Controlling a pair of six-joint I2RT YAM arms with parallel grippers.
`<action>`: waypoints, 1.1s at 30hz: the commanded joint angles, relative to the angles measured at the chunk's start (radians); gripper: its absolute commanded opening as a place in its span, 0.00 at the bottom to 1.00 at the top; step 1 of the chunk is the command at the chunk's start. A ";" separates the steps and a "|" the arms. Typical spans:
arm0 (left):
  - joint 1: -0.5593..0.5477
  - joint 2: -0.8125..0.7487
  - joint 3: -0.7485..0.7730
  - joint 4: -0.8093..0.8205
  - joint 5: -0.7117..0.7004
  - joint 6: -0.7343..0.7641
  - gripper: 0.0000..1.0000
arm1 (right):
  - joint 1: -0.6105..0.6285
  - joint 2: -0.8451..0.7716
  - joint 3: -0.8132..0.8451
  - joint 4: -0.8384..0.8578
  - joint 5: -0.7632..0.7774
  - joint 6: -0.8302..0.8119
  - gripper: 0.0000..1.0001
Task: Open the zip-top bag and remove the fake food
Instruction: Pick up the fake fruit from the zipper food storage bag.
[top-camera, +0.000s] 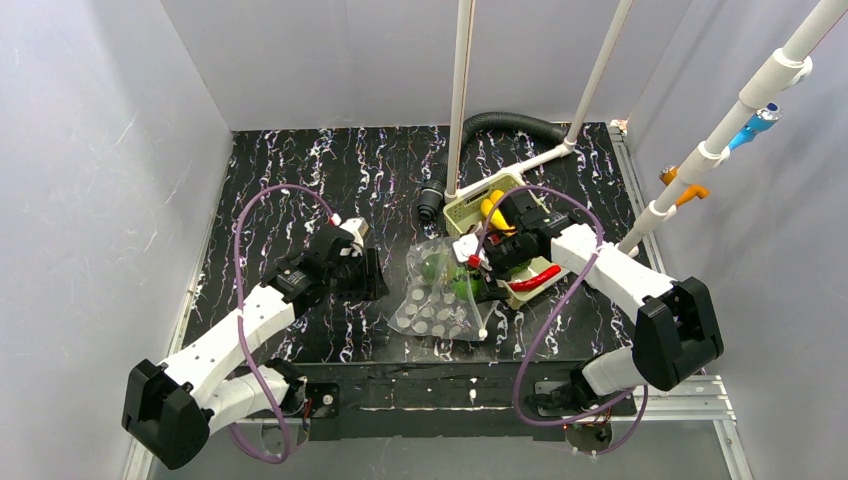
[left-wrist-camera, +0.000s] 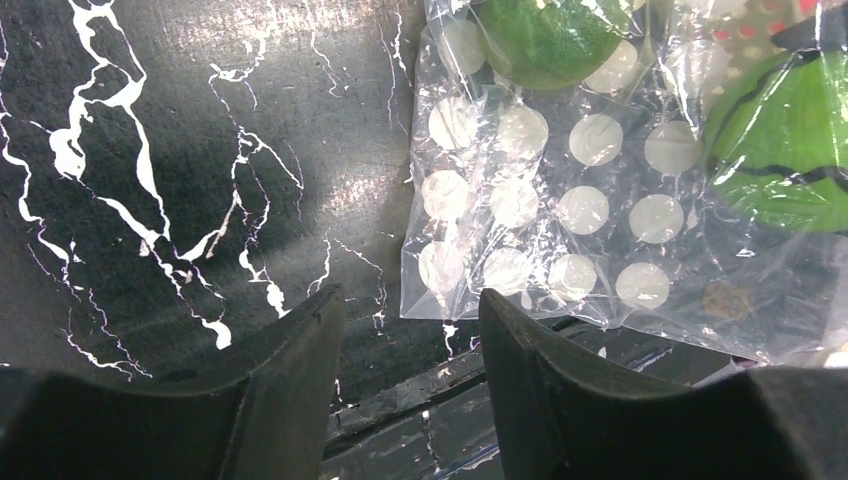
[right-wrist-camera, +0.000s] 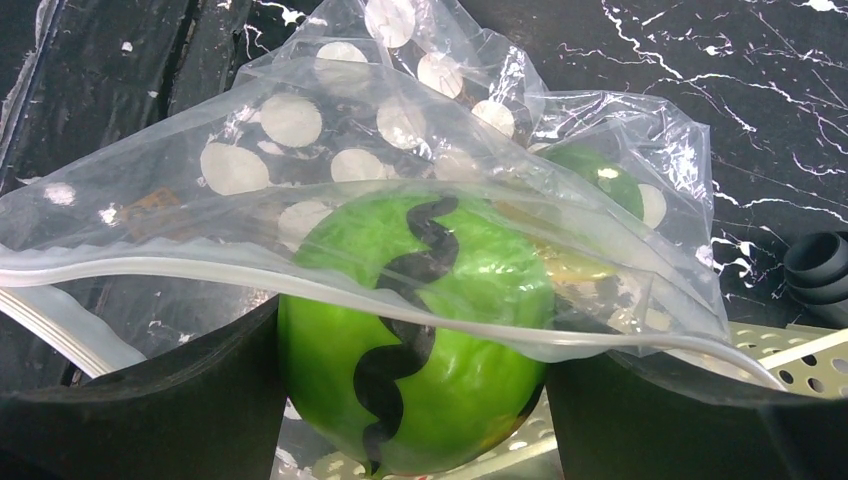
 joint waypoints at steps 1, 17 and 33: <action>0.006 -0.026 0.014 0.005 0.030 0.008 0.53 | -0.013 0.005 0.022 -0.028 0.011 -0.021 0.01; 0.006 0.182 -0.182 0.337 0.251 -0.154 0.84 | -0.072 0.003 0.051 -0.045 -0.126 0.047 0.01; 0.014 0.109 -0.192 0.193 0.050 -0.095 0.00 | -0.164 -0.035 0.058 -0.085 -0.139 0.012 0.01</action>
